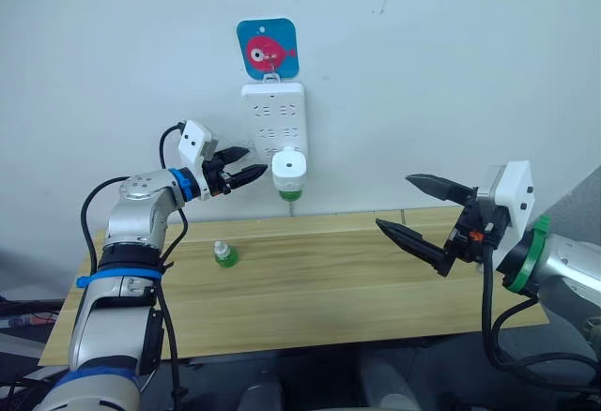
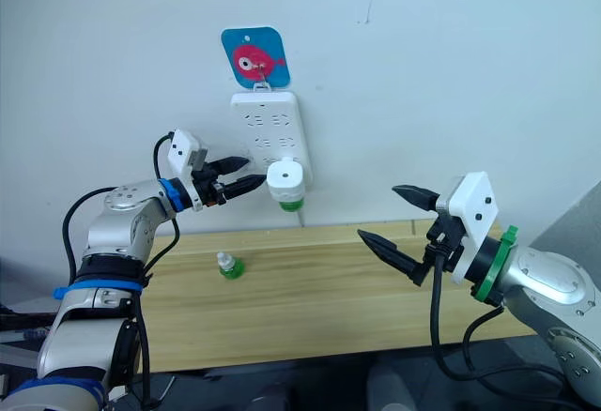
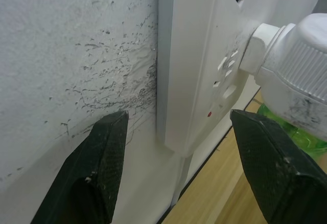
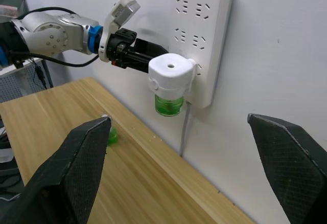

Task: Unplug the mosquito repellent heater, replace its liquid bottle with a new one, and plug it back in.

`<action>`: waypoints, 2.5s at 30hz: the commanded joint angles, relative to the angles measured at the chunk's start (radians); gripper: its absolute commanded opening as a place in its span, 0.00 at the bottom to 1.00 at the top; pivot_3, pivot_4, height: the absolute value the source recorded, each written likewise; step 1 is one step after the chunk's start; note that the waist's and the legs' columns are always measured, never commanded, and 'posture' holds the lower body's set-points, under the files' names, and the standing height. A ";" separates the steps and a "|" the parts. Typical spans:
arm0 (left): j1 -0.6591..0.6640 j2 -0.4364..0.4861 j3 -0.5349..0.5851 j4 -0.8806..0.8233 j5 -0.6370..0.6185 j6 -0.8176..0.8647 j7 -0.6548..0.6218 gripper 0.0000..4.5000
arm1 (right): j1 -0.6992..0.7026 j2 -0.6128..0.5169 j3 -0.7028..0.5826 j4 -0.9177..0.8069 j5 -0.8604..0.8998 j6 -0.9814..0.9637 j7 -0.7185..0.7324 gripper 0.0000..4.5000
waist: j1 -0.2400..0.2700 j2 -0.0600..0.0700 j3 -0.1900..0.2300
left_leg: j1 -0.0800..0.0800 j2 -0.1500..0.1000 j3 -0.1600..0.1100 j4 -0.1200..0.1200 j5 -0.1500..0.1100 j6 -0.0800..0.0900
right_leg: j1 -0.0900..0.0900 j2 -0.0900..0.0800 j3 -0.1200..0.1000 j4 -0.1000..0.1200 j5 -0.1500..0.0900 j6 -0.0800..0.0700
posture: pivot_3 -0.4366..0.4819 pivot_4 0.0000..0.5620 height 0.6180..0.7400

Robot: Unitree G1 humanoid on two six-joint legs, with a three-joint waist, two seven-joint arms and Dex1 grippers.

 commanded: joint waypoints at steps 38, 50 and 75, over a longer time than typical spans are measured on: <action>-0.052 -0.009 -0.019 -0.200 -0.039 0.083 -0.135 0.29 | -0.038 0.022 0.051 -0.040 0.026 -0.014 -0.048 1.00 | -0.017 0.000 0.017 | -0.013 -0.001 -0.002 0.010 0.000 0.001 | -0.007 0.000 -0.001 -0.001 0.003 0.004 | 0.20 0.28 0.95; -0.024 -0.018 -0.029 -0.252 -0.046 0.106 -0.117 0.29 | -0.353 0.314 0.394 0.073 -0.214 0.189 -0.478 1.00 | -0.029 0.001 0.018 | -0.013 0.000 -0.002 0.010 0.000 0.000 | -0.009 0.000 0.000 0.000 0.003 0.004 | 0.20 0.28 0.95; -0.017 -0.024 -0.035 -0.276 -0.043 0.117 -0.115 0.29 | -0.533 0.723 0.529 0.459 -0.596 0.117 -0.457 1.00 | -0.035 0.001 0.018 | -0.017 -0.003 -0.005 0.010 0.001 -0.002 | -0.012 -0.003 -0.001 0.002 0.003 0.004 | 0.22 0.27 0.95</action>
